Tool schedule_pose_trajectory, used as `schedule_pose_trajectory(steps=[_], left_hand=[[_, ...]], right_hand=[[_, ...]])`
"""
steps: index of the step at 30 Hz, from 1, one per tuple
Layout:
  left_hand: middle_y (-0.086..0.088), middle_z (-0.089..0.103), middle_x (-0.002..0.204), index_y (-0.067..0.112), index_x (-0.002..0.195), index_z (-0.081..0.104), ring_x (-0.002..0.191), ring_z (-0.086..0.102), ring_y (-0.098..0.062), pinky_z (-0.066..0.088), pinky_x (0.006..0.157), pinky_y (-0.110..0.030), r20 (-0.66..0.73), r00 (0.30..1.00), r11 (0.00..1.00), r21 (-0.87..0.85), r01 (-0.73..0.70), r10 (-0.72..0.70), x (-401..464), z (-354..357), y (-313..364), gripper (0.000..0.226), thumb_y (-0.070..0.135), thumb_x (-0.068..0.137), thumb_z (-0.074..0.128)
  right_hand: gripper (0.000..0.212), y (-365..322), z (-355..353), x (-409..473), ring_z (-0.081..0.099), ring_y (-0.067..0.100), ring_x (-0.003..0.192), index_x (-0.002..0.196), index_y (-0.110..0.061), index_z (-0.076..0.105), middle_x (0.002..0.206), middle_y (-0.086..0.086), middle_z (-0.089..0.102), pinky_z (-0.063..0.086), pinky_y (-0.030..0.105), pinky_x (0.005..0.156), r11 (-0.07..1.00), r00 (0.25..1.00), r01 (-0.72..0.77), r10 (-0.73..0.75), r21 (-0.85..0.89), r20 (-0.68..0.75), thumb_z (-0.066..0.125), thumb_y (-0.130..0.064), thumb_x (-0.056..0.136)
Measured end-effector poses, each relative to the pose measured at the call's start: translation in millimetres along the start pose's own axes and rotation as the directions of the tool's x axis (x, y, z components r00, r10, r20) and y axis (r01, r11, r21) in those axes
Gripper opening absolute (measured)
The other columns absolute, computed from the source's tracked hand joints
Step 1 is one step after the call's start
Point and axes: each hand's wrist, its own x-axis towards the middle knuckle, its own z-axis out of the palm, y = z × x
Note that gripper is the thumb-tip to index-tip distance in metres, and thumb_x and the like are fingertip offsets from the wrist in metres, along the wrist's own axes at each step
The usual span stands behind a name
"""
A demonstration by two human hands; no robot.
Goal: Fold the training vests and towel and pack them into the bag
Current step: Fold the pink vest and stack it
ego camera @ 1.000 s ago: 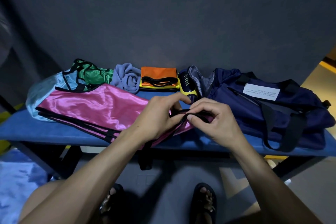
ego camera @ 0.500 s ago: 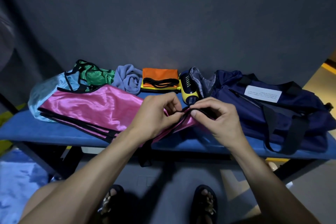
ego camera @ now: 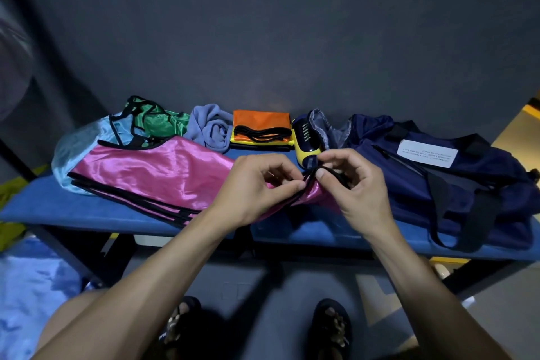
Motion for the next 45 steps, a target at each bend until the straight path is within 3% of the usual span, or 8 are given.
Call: schedule_pose_trajectory(steps=[10,15,22,27,32,34,39,45], left_hand=[[0.002,0.071,0.085,0.016,0.098,0.072,0.079,0.065,-0.016,0.051,0.075,-0.025,-0.04,0.999,0.999,-0.047,0.012,-0.014,0.4,1.1,2.8,0.012,0.013,0.089,0.079],[0.009,0.063,0.084,0.021,0.111,0.064,0.073,0.059,-0.007,0.045,0.067,-0.017,-0.098,0.993,0.971,0.237,-0.038,0.063,-6.0,6.2,6.1,0.039,0.023,0.079,0.087],[0.0,0.068,0.104,0.012,0.119,0.067,0.096,0.064,-0.018,0.052,0.085,-0.031,-0.164,0.965,0.872,0.479,-0.102,0.203,-7.4,18.0,6.5,0.032,0.014,0.087,0.069],[-0.001,0.07,0.105,0.013,0.126,0.068,0.096,0.063,-0.015,0.048,0.087,-0.022,-0.145,0.967,0.879,0.461,-0.121,0.209,-10.3,12.1,8.8,0.034,0.01,0.092,0.069],[0.01,0.066,0.109,0.018,0.138,0.061,0.102,0.06,-0.003,0.034,0.085,0.003,-0.087,0.995,0.933,0.36,-0.004,0.038,-15.6,4.1,13.1,0.054,0.009,0.087,0.074],[0.014,0.063,0.101,0.022,0.138,0.06,0.092,0.062,0.002,0.037,0.079,0.001,-0.082,0.997,0.94,0.341,0.021,0.008,-17.9,1.2,11.7,0.051,0.012,0.09,0.072],[0.013,0.075,0.113,0.024,0.131,0.066,0.105,0.068,0.0,0.053,0.095,-0.031,0.024,1.0,0.97,0.243,0.002,-0.008,-18.9,-13.7,6.3,0.035,0.017,0.097,0.069],[0.01,0.074,0.108,0.035,0.131,0.063,0.107,0.068,-0.005,0.055,0.095,-0.043,0.107,0.989,0.992,0.088,0.091,-0.1,-18.0,-24.8,5.7,0.037,0.021,0.097,0.07]], right_hand=[[0.02,-5.4,14.7,5.6,0.069,0.012,0.096,0.102,-0.013,0.076,0.1,-0.003,0.071,0.052,0.022,0.086,0.977,0.998,0.045,-0.051,-0.211,-0.024,0.068,0.002,0.09],[0.019,-6.6,18.9,7.9,0.069,0.009,0.094,0.097,-0.015,0.076,0.098,-0.005,0.071,0.052,0.02,0.086,0.963,0.997,0.054,-0.066,-0.264,-0.039,0.068,0.0,0.089],[0.012,-11.4,14.0,11.2,0.071,0.017,0.082,0.096,-0.017,0.075,0.088,-0.004,0.075,0.057,0.033,0.078,0.985,1.0,0.012,-0.014,-0.171,-0.014,0.074,-0.007,0.09],[0.009,-13.8,9.8,10.5,0.07,0.019,0.077,0.09,-0.014,0.074,0.083,0.001,0.075,0.055,0.029,0.074,0.996,1.0,-0.017,0.019,-0.089,0.025,0.074,-0.005,0.091],[0.009,-14.3,4.3,11.9,0.066,0.009,0.077,0.089,-0.01,0.073,0.085,0.005,0.074,0.051,0.02,0.075,0.999,0.997,-0.044,0.043,0.009,0.056,0.072,-0.002,0.092],[0.007,-13.8,0.7,13.0,0.066,0.009,0.078,0.09,-0.009,0.073,0.086,0.004,0.073,0.051,0.021,0.075,0.998,0.995,-0.055,0.052,0.031,0.086,0.072,-0.002,0.092],[0.005,-13.3,-15.2,15.2,0.064,0.007,0.081,0.095,-0.01,0.073,0.086,-0.004,0.072,0.049,0.019,0.076,0.999,0.973,-0.047,0.043,0.014,0.228,0.072,-0.006,0.092],[0.011,-15.8,-27.1,13.9,0.061,0.01,0.079,0.097,-0.008,0.072,0.084,0.001,0.068,0.049,0.02,0.074,0.998,0.94,-0.044,0.029,0.036,0.34,0.073,-0.013,0.087]])
